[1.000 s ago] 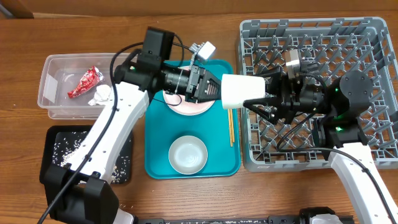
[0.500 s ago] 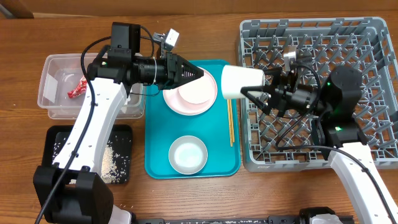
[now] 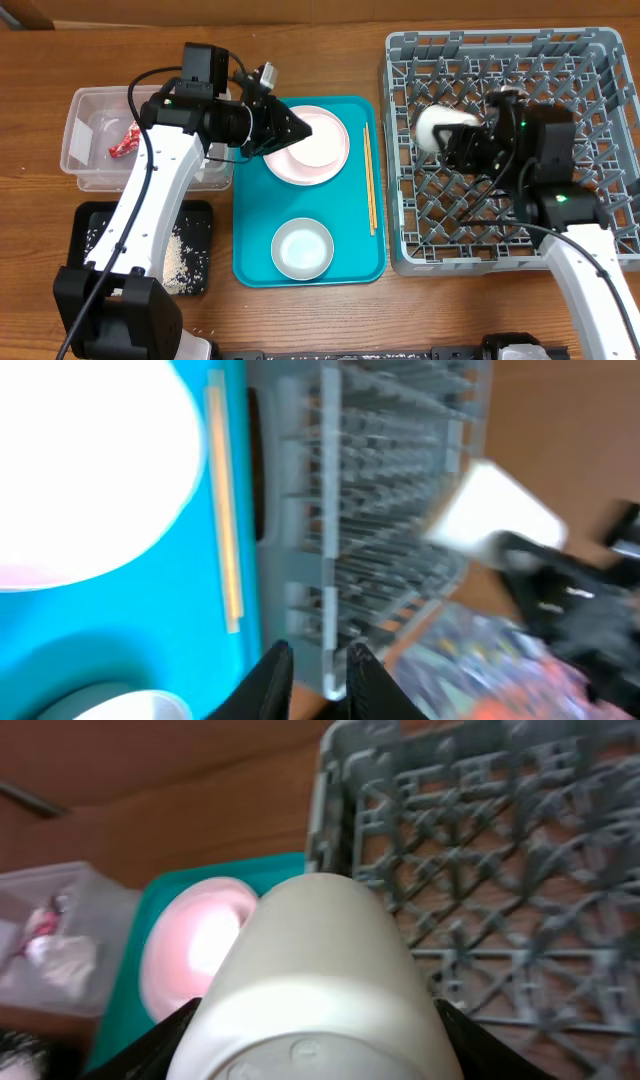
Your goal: Sort waste into correct bins and load items into the dishwasher
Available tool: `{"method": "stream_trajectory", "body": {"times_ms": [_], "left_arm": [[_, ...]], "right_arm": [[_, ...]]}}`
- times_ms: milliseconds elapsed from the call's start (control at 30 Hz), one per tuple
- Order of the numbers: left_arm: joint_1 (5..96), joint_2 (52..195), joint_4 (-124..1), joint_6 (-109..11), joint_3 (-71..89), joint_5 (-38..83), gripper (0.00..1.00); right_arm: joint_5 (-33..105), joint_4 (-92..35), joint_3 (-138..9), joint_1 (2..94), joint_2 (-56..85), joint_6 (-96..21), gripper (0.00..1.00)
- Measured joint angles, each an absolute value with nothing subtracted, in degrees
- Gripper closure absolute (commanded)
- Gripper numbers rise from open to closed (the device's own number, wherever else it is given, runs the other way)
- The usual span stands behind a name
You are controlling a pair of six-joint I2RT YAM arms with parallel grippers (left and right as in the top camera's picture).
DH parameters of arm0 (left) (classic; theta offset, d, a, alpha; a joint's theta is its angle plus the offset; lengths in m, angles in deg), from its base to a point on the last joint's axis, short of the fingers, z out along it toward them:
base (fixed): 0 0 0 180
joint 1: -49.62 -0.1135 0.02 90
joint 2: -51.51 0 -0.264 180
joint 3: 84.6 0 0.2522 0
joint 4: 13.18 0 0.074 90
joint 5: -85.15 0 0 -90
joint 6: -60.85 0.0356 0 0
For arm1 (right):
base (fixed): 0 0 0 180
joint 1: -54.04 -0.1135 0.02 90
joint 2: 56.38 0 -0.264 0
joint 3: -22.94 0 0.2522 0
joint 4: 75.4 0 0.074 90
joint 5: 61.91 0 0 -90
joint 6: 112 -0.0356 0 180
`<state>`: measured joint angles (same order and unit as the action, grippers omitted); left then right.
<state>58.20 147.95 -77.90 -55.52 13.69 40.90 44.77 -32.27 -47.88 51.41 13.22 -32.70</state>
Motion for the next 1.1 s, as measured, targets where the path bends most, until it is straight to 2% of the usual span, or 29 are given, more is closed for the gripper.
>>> {"method": "stream_trajectory", "body": {"times_ms": [67, 167, 300, 433, 500, 567, 633, 833, 1100], "left_arm": [[58.2, 147.9, -79.2, -55.5, 13.7, 36.9, 0.72], [58.2, 147.9, -79.7, -55.5, 13.7, 31.7, 0.7], [58.1, 147.9, -77.8, -55.4, 13.7, 25.6, 0.57], [56.3, 147.9, -72.6, -55.0, 13.7, 23.0, 0.33], [54.7, 147.9, -70.8, -55.1, 13.7, 22.4, 0.25], [52.5, 147.9, -69.1, -54.8, 13.8, 22.0, 0.1], [50.5, 147.9, -68.3, -54.9, 13.9, 21.8, 0.03], [45.8, 147.9, -70.7, -54.8, 14.0, 20.8, 0.0], [45.8, 147.9, -71.9, -54.8, 14.0, 19.5, 0.0]], "right_arm": [[41.7, -30.5, -50.3, 51.4, 13.2, -31.4, 0.53], [39.3, -29.1, -51.6, 51.4, 13.2, -30.5, 0.58], [37.5, -26.0, -51.7, 51.3, 13.6, -29.8, 0.61], [36.5, -25.0, -51.7, 49.8, 15.6, -28.6, 0.62], [36.4, -25.0, -51.7, 48.2, 17.2, -27.9, 0.62], [36.1, -25.0, -51.7, 46.7, 18.7, -27.6, 0.62], [35.5, -24.9, -51.7, 45.7, 19.9, -27.3, 0.62], [33.5, -25.6, -51.7, 44.3, 23.2, -26.6, 0.62], [32.9, -26.0, -51.7, 44.2, 26.6, -26.4, 0.62]]}}
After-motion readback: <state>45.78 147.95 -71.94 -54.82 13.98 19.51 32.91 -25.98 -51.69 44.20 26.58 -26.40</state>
